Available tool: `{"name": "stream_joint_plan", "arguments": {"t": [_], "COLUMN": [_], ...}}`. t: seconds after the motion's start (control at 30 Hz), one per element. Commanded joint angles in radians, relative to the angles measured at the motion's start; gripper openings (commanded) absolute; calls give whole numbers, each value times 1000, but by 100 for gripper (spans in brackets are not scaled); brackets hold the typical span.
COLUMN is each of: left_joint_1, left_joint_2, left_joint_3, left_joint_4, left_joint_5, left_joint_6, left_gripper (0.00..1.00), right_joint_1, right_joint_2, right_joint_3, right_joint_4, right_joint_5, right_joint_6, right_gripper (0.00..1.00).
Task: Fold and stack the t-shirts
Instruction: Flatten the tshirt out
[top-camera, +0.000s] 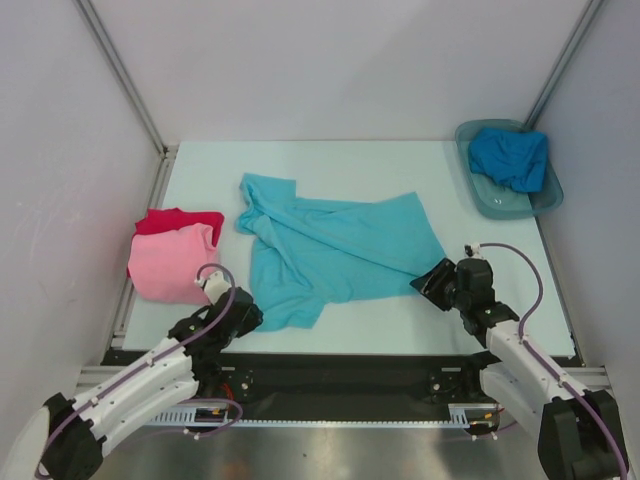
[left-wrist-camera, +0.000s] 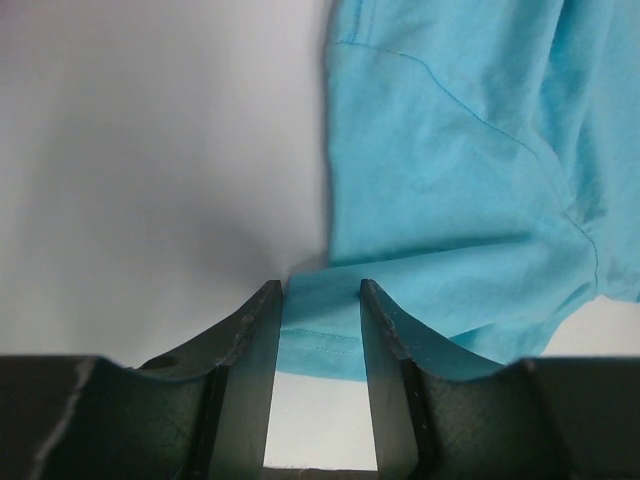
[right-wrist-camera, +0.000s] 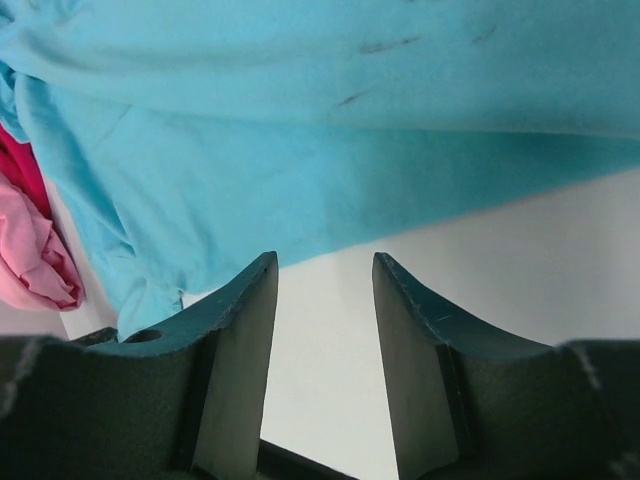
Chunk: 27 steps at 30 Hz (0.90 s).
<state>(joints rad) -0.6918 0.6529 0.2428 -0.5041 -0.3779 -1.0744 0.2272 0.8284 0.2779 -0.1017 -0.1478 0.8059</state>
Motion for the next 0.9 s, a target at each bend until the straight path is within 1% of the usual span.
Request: {"name": "stream_joint_plan", "arguments": {"t": [0.0, 0.03, 0.1, 0.23, 0.37, 0.53, 0.87], "left_joint_1": [-5, -5, -5, -6, -5, -5, -6], "left_joint_2": [-81, -100, -159, -174, -128, -113, 16], "left_joint_3": [-13, -13, -19, -8, -10, -5, 18], "left_joint_4": [-97, -117, -142, -178, -180, -160, -56], "left_joint_5": [-62, -64, -61, -49, -36, -39, -1], "left_joint_6": [-36, -29, -38, -56, -59, -52, -12], "left_gripper": [42, 41, 41, 41, 40, 40, 40], "right_joint_1": [6, 6, 8, 9, 8, 6, 0], "right_joint_2": [-14, -11, -3, 6, -32, -86, -80], "right_joint_3": [-17, -22, -26, -32, -28, -2, 18], "right_joint_4": [0, 5, 19, 28, 23, -9, -15], "right_joint_5": [-10, -12, -21, -33, -49, -53, -61], "right_joint_6": [-22, -20, -19, -10, 16, 29, 36], "right_gripper": [48, 48, 48, 48, 48, 48, 48]}}
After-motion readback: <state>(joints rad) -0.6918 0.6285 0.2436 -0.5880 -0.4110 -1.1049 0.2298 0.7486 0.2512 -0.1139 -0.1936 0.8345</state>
